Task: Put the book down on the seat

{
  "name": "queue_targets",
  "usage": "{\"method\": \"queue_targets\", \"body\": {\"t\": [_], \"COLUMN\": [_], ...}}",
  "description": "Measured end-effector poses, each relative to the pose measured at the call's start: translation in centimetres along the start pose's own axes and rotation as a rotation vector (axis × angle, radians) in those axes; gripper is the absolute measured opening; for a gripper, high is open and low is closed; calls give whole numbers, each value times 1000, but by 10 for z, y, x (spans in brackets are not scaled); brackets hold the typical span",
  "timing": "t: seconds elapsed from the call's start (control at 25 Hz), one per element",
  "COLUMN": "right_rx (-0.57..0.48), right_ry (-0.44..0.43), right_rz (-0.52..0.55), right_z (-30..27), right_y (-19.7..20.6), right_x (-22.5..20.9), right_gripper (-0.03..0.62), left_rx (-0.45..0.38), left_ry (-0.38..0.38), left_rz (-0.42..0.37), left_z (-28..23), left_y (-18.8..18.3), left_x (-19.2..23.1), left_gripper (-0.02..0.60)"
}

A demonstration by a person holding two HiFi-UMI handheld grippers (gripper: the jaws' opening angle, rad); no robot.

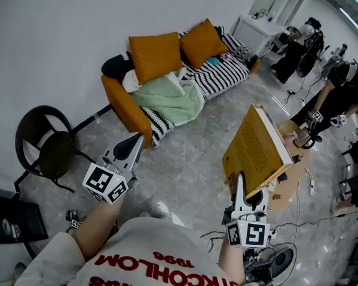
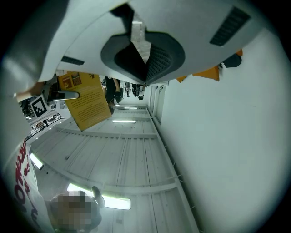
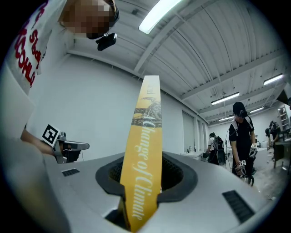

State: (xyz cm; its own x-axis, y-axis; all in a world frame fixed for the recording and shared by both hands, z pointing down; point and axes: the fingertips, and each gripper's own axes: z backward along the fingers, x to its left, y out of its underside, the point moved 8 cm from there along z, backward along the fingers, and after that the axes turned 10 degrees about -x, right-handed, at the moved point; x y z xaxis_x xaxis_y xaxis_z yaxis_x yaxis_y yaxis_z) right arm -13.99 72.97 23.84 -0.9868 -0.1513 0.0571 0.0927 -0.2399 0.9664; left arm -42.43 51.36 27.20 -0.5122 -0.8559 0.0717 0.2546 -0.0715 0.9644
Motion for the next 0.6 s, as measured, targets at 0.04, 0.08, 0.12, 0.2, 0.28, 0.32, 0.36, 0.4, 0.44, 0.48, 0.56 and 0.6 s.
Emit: {"method": "queue_targets", "body": {"t": [0.04, 0.08, 0.12, 0.2, 0.28, 0.32, 0.36, 0.4, 0.44, 0.48, 0.56, 0.6], "right_rx": [-2, -4, -7, -13, -17, -18, -20, -22, -24, -25, -25, -24], "right_ry": [1, 1, 0, -1, 2, 2, 1, -1, -1, 1, 8, 10], "right_rz": [-2, -4, -4, -1, -1, -3, -5, -8, -8, -7, -8, -11], "right_z": [0, 0, 0, -1, -1, -1, -1, -2, -2, -2, -2, -3], "right_y": [1, 1, 0, -1, -2, -2, -3, -2, -2, -2, 1, 3], "right_x": [-5, -10, -14, -25, -34, -37, -39, -41, -44, -46, -51, -52], "right_gripper": [160, 160, 160, 160, 160, 160, 160, 160, 160, 160, 160, 160], "left_rx": [0, 0, -3, -8, -12, -14, -16, -17, -16, -15, -13, -13], "left_ry": [-1, -2, -3, -3, 2, 4, 6, 8, 11, 15, 22, 23], "left_rz": [-2, -4, -4, -4, -7, -10, -12, -13, -12, -11, -10, -11], "left_z": [-3, -7, -10, -18, -24, -25, -26, -28, -30, -32, -36, -37], "left_y": [1, 1, 2, 0, -1, -1, -1, 0, 1, 2, 4, 5], "left_x": [-3, -6, -9, -16, -24, -26, -27, -28, -29, -30, -32, -31], "left_gripper": [15, 15, 15, 15, 15, 15, 15, 15, 15, 15, 15, 15]}}
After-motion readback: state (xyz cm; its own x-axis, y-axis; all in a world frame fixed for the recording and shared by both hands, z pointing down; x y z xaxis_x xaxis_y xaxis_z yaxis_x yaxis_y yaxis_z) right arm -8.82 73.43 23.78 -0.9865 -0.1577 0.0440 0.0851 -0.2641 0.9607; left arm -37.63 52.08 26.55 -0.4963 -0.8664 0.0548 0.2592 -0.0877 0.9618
